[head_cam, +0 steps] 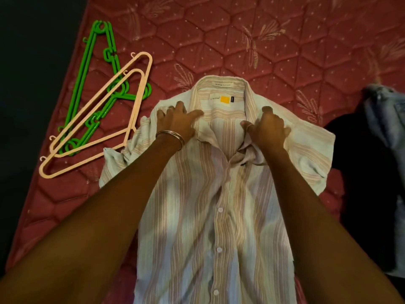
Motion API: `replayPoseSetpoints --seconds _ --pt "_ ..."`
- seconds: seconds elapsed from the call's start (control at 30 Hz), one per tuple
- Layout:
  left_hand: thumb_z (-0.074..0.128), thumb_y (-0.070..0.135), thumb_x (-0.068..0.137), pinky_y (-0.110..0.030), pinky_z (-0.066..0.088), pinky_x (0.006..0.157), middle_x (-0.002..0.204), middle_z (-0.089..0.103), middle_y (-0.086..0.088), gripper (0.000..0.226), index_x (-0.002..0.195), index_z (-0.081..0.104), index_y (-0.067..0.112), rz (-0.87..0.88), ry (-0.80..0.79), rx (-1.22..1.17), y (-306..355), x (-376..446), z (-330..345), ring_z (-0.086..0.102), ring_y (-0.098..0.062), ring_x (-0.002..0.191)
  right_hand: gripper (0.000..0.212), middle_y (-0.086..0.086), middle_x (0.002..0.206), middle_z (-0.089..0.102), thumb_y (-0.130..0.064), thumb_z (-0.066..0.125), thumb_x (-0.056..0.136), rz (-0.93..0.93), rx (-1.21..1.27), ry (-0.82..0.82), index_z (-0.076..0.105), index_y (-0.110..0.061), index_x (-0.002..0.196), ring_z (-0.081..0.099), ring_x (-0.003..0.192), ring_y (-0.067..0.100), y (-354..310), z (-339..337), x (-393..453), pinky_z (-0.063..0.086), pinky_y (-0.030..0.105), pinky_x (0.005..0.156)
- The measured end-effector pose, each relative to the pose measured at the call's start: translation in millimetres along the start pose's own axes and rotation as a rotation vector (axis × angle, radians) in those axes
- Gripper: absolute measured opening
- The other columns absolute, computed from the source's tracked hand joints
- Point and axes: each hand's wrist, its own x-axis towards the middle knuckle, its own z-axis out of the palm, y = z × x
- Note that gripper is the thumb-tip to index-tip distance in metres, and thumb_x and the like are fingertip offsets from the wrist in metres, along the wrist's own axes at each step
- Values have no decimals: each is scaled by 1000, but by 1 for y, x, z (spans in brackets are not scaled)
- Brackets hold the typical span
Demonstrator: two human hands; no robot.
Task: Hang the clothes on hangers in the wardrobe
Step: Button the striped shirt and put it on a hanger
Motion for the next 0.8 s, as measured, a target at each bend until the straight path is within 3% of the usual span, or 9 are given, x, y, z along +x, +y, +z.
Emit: replayPoseSetpoints --seconds 0.1,0.2,0.27,0.37,0.47,0.53,0.63,0.7,0.8 --pt "59 40 86 -45 41 89 107 59 -12 35 120 56 33 -106 57 -353 2 11 -1 57 -33 103 41 14 115 61 -36 67 85 128 122 -32 60 -7 113 52 118 36 -7 -4 21 34 47 99" --pt "63 63 76 -47 46 86 112 59 -18 76 130 39 15 -310 -31 -517 17 11 -11 56 -36 105 54 18 133 48 -39 69 84 172 58 -137 52 -6 124 44 125 39 -12 -4 22 38 48 100" --pt "66 45 83 -46 44 91 127 51 -19 69 133 38 8 -385 -123 -399 27 12 -16 51 -38 117 50 20 126 54 -33 68 85 104 13 -123 53 -4 122 53 116 40 -16 -6 20 45 44 92" --pt "58 20 90 -42 48 86 124 56 -19 35 122 55 5 -446 38 -383 26 19 -31 55 -37 114 28 27 109 63 -16 59 89 -3 6 115 62 4 108 61 100 41 -22 -17 26 48 38 77" --pt "56 21 90 -39 46 78 112 63 -21 30 111 62 0 -551 278 -486 5 28 -50 59 -37 106 28 25 116 60 -10 54 91 -14 95 368 60 6 114 59 104 37 -27 -30 33 42 36 80" --pt "61 19 87 -35 46 71 96 67 -18 22 101 65 2 -527 372 -739 -4 35 -60 65 -31 89 38 21 131 49 -10 60 90 12 200 412 52 2 125 51 116 33 -30 -36 34 35 29 89" --pt "62 2 88 -25 48 40 64 58 -11 8 94 57 3 -411 287 -1479 -3 33 -62 55 -13 41 57 20 134 43 -30 74 83 -31 383 193 52 -2 126 42 125 29 -34 -31 35 33 29 97" --pt "60 -1 89 -26 52 41 65 53 -10 14 102 56 -5 -392 209 -1590 -4 22 -57 52 -8 38 53 25 130 46 -41 69 85 -71 305 81 56 -2 118 39 125 34 -36 -23 26 35 35 97" --pt "56 -5 89 -24 50 43 67 54 -7 7 92 60 0 -453 237 -1531 -19 -2 -38 50 -5 37 36 25 137 37 -27 56 94 -61 118 237 55 -5 123 32 129 38 -41 -20 2 22 33 93"
